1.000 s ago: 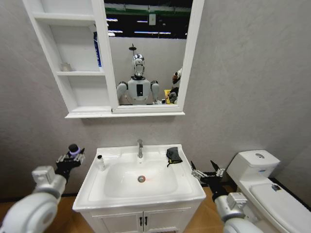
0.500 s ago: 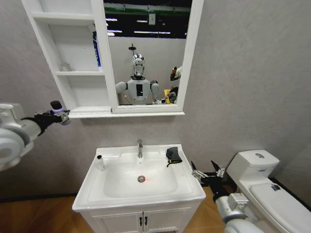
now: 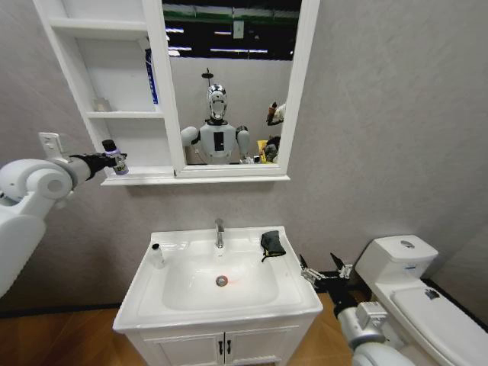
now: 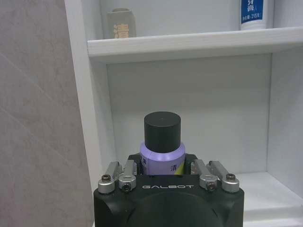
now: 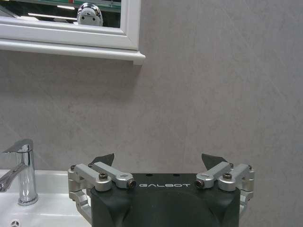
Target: Move facial cleanser and shampoo from washbasin to cabinet, then wipe washbasin with towel.
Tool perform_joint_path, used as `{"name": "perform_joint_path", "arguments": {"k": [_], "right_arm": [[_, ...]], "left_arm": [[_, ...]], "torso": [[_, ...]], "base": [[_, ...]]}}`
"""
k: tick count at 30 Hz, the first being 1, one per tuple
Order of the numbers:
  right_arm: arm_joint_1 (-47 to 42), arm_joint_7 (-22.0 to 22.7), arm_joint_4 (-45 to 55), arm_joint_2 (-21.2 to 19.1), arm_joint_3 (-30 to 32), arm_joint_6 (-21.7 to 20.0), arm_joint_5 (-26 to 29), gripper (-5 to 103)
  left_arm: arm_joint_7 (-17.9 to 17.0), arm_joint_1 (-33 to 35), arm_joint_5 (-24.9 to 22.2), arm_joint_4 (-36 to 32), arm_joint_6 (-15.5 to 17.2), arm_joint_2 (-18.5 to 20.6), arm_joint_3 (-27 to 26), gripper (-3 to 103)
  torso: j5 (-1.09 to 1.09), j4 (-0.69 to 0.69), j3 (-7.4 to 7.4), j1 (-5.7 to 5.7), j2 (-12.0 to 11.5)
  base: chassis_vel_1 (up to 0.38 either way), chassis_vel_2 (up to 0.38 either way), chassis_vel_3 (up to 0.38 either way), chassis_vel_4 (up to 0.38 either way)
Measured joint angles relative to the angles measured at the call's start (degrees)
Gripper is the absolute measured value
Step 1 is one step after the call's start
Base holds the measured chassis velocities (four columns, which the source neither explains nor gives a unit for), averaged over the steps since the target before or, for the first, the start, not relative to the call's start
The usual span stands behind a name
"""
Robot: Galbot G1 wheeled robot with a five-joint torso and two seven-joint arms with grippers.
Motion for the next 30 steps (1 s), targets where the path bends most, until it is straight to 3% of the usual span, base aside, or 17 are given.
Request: {"name": "perform_joint_path", "arguments": {"k": [10,27,30], "right_arm": [[-0.69,0.02,-0.71,0.30,0.64,0.98,-0.05,100],[-0.07,0.35,0.09,-0.41,1.42,0.44,0.82,100],[-0.18,0.39,0.22,-0.45,1.71,0.33,0.99,100]], "left_arm": [[2.78,-9.28,4.20,8.73,0.49,-4.86,7.49,43],[3.14,-10.43,6.69,14.77,-0.44,-7.64,9.02,41],[2.93,-10.26,7.86,15.57,-1.18,-9.04,8.94,56]], "torso": [[0.02,-0.03,0.00,0.00,0.00],[0.00,0.00,0.00,-0.01,0.01],[0.01,-0.03,0.00,-0.01,0.01]], "base": [[0.000,0.000,0.000,0.000],[0.000,0.000,0.000,0.000],[0.000,0.000,0.000,0.000]]}}
